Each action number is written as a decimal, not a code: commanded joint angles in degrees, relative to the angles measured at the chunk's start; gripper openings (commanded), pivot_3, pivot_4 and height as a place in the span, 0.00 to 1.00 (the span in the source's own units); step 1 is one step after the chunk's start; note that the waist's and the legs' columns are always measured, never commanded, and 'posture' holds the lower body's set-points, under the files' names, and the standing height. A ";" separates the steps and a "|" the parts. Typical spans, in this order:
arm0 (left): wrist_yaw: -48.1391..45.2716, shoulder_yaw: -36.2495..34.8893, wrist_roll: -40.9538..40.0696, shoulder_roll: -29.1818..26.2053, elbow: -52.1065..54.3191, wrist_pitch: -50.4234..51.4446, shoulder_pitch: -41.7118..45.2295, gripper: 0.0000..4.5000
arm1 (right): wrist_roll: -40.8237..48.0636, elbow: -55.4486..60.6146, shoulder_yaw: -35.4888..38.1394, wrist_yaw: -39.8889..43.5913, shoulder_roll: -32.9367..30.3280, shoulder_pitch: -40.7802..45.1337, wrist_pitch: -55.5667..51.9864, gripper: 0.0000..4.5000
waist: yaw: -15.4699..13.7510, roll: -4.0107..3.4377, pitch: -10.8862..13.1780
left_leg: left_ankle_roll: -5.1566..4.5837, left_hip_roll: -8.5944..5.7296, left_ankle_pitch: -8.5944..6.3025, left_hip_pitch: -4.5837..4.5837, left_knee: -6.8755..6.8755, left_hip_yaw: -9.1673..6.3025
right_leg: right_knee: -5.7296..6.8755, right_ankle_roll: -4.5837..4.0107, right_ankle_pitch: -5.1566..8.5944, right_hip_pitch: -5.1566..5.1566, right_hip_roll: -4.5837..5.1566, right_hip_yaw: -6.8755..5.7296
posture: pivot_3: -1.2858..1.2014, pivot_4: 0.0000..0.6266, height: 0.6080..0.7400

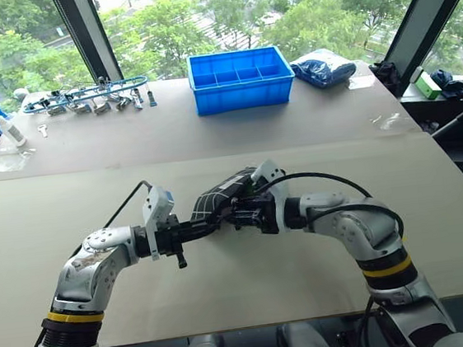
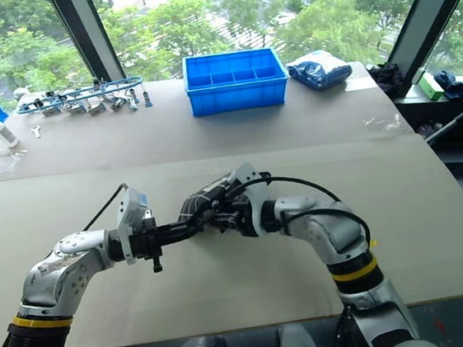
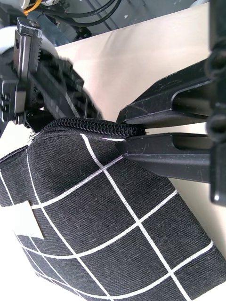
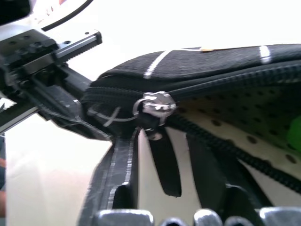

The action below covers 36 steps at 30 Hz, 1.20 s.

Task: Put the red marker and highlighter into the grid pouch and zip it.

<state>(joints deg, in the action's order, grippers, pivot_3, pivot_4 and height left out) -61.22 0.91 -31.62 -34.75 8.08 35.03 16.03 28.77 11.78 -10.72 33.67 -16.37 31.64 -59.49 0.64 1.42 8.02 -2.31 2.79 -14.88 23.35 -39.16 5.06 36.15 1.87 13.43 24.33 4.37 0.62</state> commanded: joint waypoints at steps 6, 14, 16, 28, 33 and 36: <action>0.15 -0.40 -0.26 -0.44 1.79 -0.99 0.20 0.00 | 2.19 5.44 3.24 4.47 -6.83 -0.26 1.40 0.00 | -0.01 0.00 0.00 | 0.00 0.01 0.00 -0.01 0.00 -0.01 | 0.01 0.00 0.00 0.00 0.00 0.00 | 0.52 0.24 1.00; -0.23 -0.59 -0.11 -1.00 1.60 -1.09 0.34 0.00 | 2.24 4.34 7.87 12.18 -21.70 -3.18 4.99 0.00 | -0.16 0.00 0.00 | -0.01 -0.02 0.00 -0.01 0.01 0.00 | -0.05 0.00 0.00 -0.03 0.02 0.01 | 0.52 0.24 1.00; -0.28 -0.56 -0.08 -1.06 1.66 -1.11 0.30 0.00 | 1.53 2.24 8.76 13.77 -24.90 -3.55 6.76 0.00 | -0.16 0.00 0.00 | -0.01 -0.02 0.00 -0.03 0.02 0.00 | -0.05 0.00 0.00 -0.03 0.01 0.01 | 0.52 0.24 1.00; -0.38 -0.36 0.00 -0.84 1.32 -1.47 0.99 0.00 | -3.48 -4.84 8.87 16.52 -31.91 -6.34 13.83 0.00 | -0.09 0.01 0.01 | -0.01 -0.01 -0.01 -0.04 0.07 0.00 | -0.08 0.01 0.00 -0.02 -0.03 0.06 | 0.52 0.24 1.00; -0.69 -0.47 -0.20 -1.21 1.13 -1.40 1.20 0.00 | -2.54 -4.38 10.37 19.46 -33.48 -8.30 15.99 0.00 | -0.42 0.01 0.01 | -0.01 -0.02 -0.01 -0.03 0.06 0.00 | -0.09 0.01 0.00 -0.04 -0.01 0.05 | 0.52 0.24 1.00; -0.84 -0.62 -0.26 -1.43 0.99 -1.33 1.22 0.00 | -2.73 -4.15 10.89 20.08 -34.47 -9.21 16.89 0.00 | -0.60 0.01 0.01 | -0.02 -0.02 -0.01 -0.02 0.06 0.02 | -0.10 0.02 0.00 -0.03 0.00 0.06 | 0.52 0.24 1.00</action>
<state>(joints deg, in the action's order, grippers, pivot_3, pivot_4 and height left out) -61.70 1.88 -31.62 -34.97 8.52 34.91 17.05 27.11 7.60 -3.67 53.85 -48.73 22.77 -43.85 0.03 1.44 8.03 -2.32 2.76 -14.89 23.31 -39.10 5.08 36.06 1.89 13.42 24.30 4.37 0.68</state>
